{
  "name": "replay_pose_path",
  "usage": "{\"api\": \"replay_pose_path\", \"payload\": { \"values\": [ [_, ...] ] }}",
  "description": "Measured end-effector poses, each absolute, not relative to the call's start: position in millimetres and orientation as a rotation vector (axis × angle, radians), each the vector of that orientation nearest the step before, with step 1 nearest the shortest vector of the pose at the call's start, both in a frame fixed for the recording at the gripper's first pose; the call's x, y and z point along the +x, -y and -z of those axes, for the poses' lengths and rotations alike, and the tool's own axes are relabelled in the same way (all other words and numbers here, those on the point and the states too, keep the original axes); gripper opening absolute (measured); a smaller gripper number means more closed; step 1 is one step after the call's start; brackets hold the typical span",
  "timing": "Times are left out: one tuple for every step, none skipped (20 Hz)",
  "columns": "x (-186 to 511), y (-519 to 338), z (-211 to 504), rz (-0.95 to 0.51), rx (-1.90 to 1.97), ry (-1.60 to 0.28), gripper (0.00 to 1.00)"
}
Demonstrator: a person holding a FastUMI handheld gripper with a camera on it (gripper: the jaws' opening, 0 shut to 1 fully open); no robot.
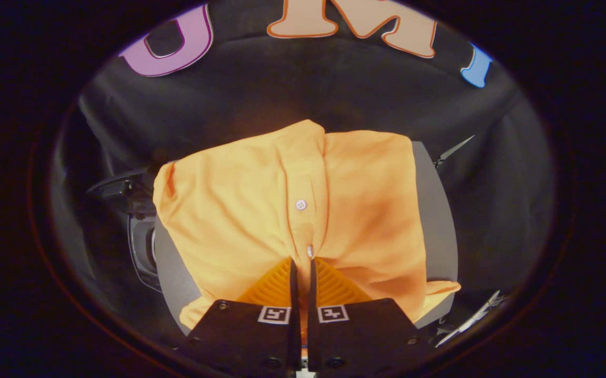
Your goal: Put the clothes into the washing machine and then close the washing machine lid.
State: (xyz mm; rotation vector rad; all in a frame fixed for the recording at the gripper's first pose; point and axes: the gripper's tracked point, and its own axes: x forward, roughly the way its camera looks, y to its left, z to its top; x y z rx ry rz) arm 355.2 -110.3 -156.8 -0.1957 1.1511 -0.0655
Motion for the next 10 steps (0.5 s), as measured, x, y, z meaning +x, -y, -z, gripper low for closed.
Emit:
{"api": "replay_pose_path", "payload": {
  "values": [
    [355, 109, 157, 0.087, -0.189, -1.132, 0.03],
    [355, 109, 157, 0.097, -0.204, -1.105, 0.03],
    [355, 110, 157, 0.1, -0.231, -1.088, 0.03],
    [355, 111, 156, 0.107, -0.25, -1.075, 0.03],
    [355, 110, 155, 0.119, -0.25, -1.061, 0.03],
    [356, 109, 151, 0.129, -0.241, -1.041, 0.03],
    [357, 107, 148, 0.137, -0.214, -1.013, 0.02],
    [362, 105, 141, 0.143, -0.176, -0.97, 0.01],
    [364, 102, 133, 0.141, -0.146, -0.93, 0.01],
    [365, 101, 124, 0.14, -0.125, -0.895, 0.01]
  ]
}}
